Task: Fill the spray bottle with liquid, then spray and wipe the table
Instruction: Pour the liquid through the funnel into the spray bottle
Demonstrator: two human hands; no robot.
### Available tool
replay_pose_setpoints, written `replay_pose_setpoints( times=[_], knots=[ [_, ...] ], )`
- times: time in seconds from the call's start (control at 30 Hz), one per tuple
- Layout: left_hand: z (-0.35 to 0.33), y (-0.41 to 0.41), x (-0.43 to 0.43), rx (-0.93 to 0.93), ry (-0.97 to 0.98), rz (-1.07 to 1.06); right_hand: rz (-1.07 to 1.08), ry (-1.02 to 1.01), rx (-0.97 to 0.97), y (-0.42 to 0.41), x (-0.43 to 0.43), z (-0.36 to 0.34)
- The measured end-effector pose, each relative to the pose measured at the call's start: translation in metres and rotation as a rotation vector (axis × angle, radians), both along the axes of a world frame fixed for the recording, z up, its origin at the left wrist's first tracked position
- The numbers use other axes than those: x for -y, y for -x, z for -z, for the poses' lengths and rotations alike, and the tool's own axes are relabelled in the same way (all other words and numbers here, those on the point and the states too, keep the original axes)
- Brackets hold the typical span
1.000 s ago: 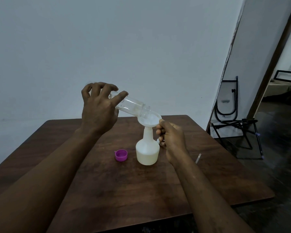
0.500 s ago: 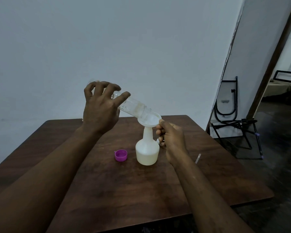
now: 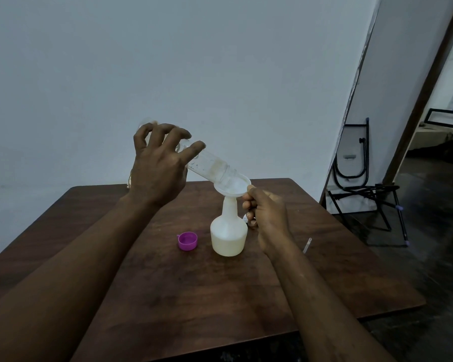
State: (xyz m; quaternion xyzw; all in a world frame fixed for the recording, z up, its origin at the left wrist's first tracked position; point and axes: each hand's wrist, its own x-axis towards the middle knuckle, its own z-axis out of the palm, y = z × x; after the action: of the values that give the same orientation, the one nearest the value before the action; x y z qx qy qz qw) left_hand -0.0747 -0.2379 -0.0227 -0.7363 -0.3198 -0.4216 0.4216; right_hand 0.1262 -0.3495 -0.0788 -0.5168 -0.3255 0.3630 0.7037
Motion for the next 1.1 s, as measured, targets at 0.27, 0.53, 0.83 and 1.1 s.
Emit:
replay_pose_setpoints(
  times=[0.27, 0.53, 0.83, 1.1],
  knots=[
    [-0.0027, -0.0021, 0.0011, -0.014, -0.002, 0.0, -0.003, -0.001, 0.006, -0.001, -0.0015, 0.0015],
    [-0.0025, -0.0008, -0.0007, -0.026, -0.024, -0.008, -0.003, -0.002, 0.015, 0.0002, -0.0013, 0.0022],
    [-0.004, -0.0003, -0.0054, -0.031, -0.039, -0.025, -0.002, 0.001, 0.013, 0.0001, -0.0019, 0.0024],
    [-0.0039, 0.0004, -0.0043, -0.023, -0.028, -0.019, -0.004, -0.01, 0.012, -0.0008, -0.0016, 0.0023]
  ],
)
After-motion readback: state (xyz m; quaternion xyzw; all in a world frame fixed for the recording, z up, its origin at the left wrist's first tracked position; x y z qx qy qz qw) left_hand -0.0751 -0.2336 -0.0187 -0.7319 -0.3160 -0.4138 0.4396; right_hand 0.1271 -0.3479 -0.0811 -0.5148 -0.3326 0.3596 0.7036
